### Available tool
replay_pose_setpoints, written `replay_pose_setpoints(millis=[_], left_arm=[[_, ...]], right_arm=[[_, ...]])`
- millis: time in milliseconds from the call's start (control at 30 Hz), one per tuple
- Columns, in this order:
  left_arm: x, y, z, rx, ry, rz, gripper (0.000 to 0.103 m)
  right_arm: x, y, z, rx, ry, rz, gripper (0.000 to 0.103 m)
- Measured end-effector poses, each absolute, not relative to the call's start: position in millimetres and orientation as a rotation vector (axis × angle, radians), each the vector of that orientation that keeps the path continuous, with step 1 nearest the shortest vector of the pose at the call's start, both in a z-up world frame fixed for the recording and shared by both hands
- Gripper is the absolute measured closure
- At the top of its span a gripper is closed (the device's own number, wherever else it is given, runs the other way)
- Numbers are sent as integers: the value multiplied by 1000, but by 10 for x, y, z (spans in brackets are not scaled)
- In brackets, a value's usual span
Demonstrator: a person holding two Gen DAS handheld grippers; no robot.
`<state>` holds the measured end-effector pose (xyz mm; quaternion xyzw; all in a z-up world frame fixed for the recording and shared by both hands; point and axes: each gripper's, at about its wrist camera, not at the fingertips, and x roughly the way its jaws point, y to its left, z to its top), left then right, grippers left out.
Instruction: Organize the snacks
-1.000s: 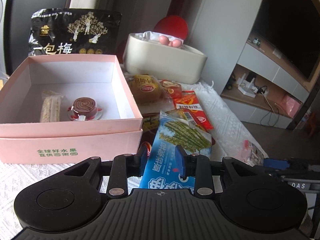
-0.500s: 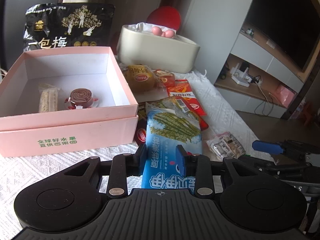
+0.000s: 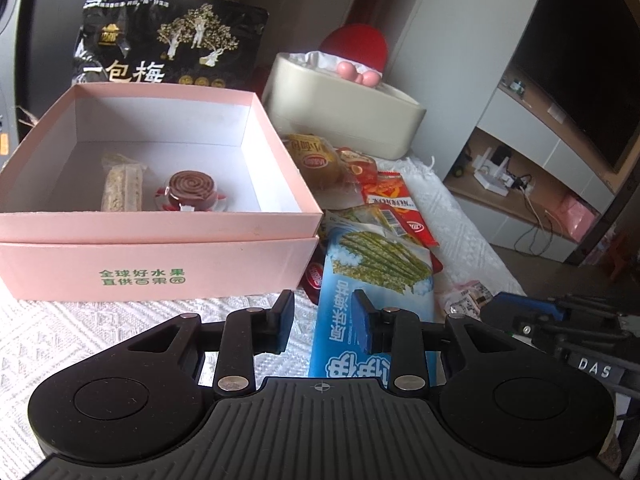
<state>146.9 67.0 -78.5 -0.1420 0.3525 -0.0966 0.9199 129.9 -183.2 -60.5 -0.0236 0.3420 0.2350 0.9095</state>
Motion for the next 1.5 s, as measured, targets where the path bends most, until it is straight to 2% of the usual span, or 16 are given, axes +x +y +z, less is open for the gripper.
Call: replay_pose_setpoints(millis=[267,333,533,700,733,800,833,867,967,1100,1200,1233,1267,1333,1400,1500], left_arm=[[1499,640,-849,-325,762,-238,68],[1457,637,-820,-321,780,-230,65],[1101,791,-630,-296,795,-202,65],[774,874,-575,-192,827,-107,67],[718,866,-565,-150,820,-79,67],[641,857,-536,-125,805,-68,67],[615,851,-515,-132,799,-80,67],[604,829,-495,-134,791,-94,67],[622,648,-475,-75,772,-115,67],[727,278,-645,67,836,-150,66],[734,56,-750,158,832,-159,54],[742,17,-759,164,836,-167,46],[753,-6,-765,158,840,-182,42],[782,-31,-780,138,852,-215,25],[794,-38,-784,121,854,-237,20],[763,14,-730,85,830,-238,26]], right_arm=[[1292,-1484,-791,-114,756,515,82],[1238,-1419,-786,-112,764,534,84],[945,-1299,-815,-101,827,673,84],[682,-1259,-735,-128,774,766,84],[662,-1288,-702,-128,758,769,81],[645,-1361,-650,-141,718,729,65],[652,-1412,-631,-146,697,692,46],[664,-1468,-621,-149,676,651,35],[771,-1660,-646,-157,654,514,34],[965,-1964,-759,-80,686,380,34],[1024,-2140,-867,-13,715,324,34],[1038,-2168,-911,1,726,317,34],[1049,-2191,-949,18,741,315,34],[1029,-2211,-949,39,730,318,33],[1035,-2202,-966,40,734,315,32],[1027,-2200,-967,42,733,319,30]])
